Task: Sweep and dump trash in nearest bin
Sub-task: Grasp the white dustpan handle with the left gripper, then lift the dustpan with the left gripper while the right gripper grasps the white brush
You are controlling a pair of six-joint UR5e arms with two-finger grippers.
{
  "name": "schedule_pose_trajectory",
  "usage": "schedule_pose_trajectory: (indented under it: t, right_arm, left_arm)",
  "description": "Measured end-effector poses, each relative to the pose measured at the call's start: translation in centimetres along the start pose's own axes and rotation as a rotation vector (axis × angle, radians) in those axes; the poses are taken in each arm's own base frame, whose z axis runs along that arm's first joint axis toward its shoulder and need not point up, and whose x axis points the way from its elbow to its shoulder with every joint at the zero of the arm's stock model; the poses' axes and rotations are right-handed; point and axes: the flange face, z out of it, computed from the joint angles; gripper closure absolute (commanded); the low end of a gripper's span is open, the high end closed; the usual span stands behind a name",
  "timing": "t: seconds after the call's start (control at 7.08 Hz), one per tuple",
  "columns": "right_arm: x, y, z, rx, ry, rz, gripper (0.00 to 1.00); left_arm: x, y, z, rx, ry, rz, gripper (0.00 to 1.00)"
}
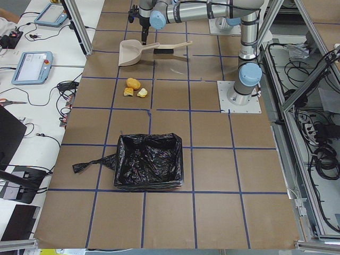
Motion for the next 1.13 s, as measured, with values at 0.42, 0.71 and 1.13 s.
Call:
schedule_pose_trajectory:
  t: [0.42, 0.71, 1.13]
  right_arm:
    - [0.0, -0.3, -0.1, 0.022, -0.001, -0.002, 0.02]
    - [-0.1, -0.3, -0.1, 0.024, -0.002, -0.001, 0.03]
    - [-0.4, 0.4, 1.1, 0.004, -0.003, -0.004, 0.03]
  left_arm:
    - [5.0, 0.9, 4.6, 0.011, 0.019, -0.022, 0.0]
    - [6.1, 2.5, 7.2, -0.001, 0.034, -0.039, 0.02]
    - [6.4, 4.1, 9.5, -0.015, 0.036, -0.035, 0.12]
